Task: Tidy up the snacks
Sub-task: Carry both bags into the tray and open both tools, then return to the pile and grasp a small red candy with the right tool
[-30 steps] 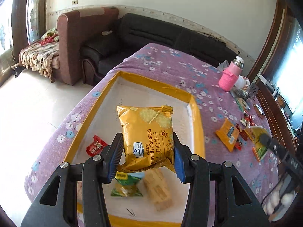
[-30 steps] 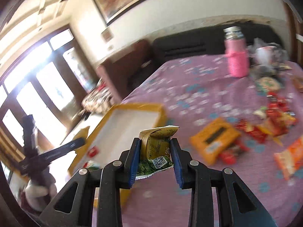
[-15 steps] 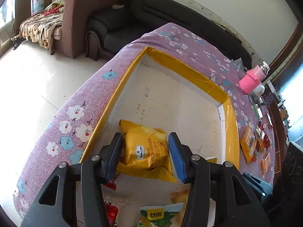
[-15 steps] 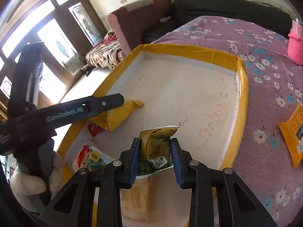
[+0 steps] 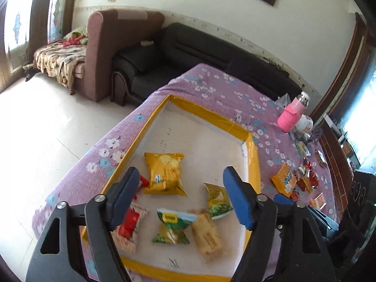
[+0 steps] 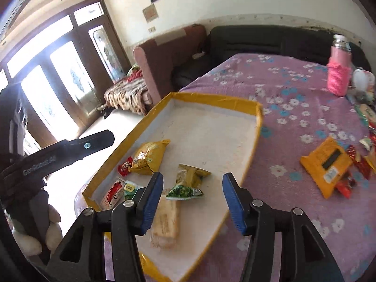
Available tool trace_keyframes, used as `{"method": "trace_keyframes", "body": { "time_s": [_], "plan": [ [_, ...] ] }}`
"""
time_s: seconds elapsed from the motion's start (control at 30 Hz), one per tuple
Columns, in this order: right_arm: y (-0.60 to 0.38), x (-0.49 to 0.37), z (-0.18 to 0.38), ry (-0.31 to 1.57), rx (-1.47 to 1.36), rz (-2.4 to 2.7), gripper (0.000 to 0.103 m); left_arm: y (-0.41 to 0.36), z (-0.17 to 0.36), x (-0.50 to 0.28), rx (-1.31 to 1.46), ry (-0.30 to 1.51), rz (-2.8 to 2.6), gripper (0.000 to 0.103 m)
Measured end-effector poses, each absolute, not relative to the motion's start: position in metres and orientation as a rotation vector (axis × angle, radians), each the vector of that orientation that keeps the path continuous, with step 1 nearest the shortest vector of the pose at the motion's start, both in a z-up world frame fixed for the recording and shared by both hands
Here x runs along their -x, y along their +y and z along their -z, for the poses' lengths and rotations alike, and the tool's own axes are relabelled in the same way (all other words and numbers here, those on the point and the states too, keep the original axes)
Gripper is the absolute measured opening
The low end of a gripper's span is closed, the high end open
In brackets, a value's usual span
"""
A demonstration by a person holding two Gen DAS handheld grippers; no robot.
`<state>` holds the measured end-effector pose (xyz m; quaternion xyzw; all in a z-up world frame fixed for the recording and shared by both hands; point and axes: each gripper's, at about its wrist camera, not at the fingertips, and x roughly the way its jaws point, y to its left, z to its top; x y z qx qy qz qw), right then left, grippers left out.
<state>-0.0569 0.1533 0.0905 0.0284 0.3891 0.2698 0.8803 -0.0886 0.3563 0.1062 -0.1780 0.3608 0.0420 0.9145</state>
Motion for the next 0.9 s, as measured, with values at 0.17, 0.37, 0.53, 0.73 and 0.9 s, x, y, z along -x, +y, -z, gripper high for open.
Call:
{"method": "trace_keyframes", "body": {
  "time_s": [0.17,0.37,0.53,0.73,0.9],
  "plan": [
    [0.111,0.082,-0.101,0.761,-0.180,-0.547,0.056,0.330,-0.108,0.132,0.392,0.686,-0.087,0.076],
    [0.092,0.085,-0.104,0.738,-0.263,-0.487,0.059,0.336,-0.127,0.179,0.417,0.656,-0.132,0.076],
    [0.103,0.079,-0.113,0.732,-0.289,-0.485,0.059,0.349,-0.153,0.216,0.396,0.591,-0.205,0.076],
    [0.127,0.087,-0.112,0.744,-0.294,-0.531,0.059,0.346,-0.167,0.233,0.351,0.553,-0.218,0.076],
    [0.119,0.096,-0.110,0.741,-0.294,-0.536,0.059,0.334,-0.164,0.232,0.338,0.563,-0.184,0.076]
  ]
}}
